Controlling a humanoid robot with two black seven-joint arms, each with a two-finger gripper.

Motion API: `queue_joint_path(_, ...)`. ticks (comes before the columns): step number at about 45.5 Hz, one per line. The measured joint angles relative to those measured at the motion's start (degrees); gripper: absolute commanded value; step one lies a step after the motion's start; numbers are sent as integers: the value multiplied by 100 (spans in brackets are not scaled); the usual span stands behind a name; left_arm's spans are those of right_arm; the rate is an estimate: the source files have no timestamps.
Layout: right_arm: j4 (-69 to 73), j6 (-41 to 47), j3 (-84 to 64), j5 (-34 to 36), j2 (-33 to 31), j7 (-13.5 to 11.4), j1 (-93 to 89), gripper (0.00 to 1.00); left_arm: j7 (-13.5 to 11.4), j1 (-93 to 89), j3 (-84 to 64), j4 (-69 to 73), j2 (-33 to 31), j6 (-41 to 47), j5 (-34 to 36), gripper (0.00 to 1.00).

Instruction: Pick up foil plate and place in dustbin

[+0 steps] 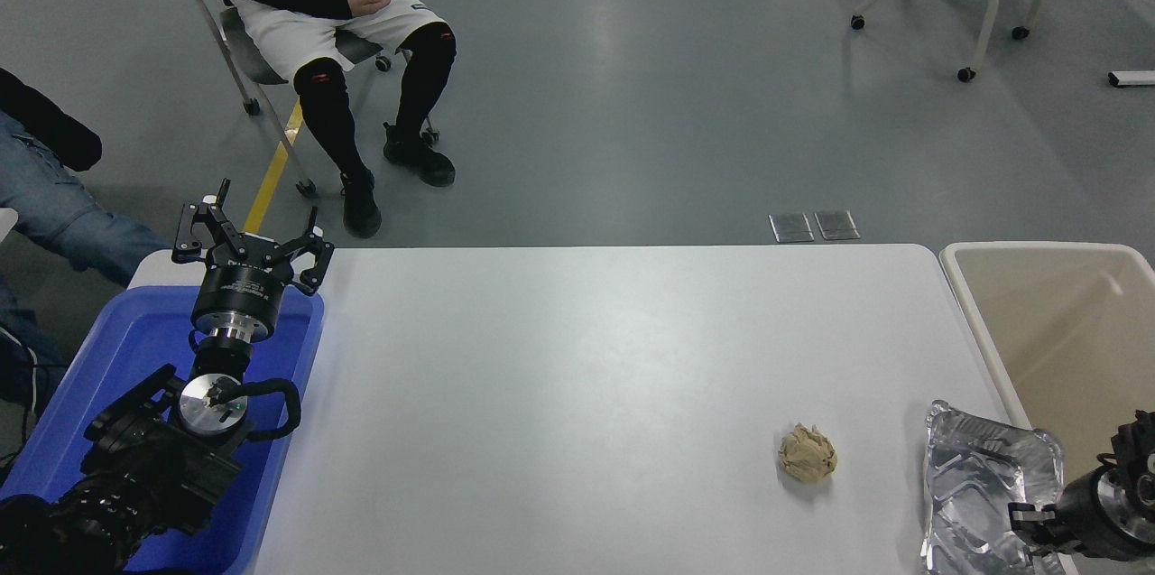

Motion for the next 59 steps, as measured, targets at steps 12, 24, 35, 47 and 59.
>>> queue_joint_path(12,597,679,-21,58,-643,-5,791,0,1,0,0,1,0,0,-1,99)
queue_joint_path(24,946,1625,-59,32,-1186,-224,2029,0,1,0,0,0,0,0,0,99)
queue_joint_path(35,1039,1951,-98,-40,-1423,-910,3244,0,3,0,0,-1,0,0,1,99)
queue_joint_path(47,1047,2052,-521,-228,-1373,-1259,4622,0,5,0,0,-1,0,0,8,99)
queue_joint_path(59,1028,2082,-1272,-277,-1115,-1357,5631,0,8,0,0,0,0,0,8,99)
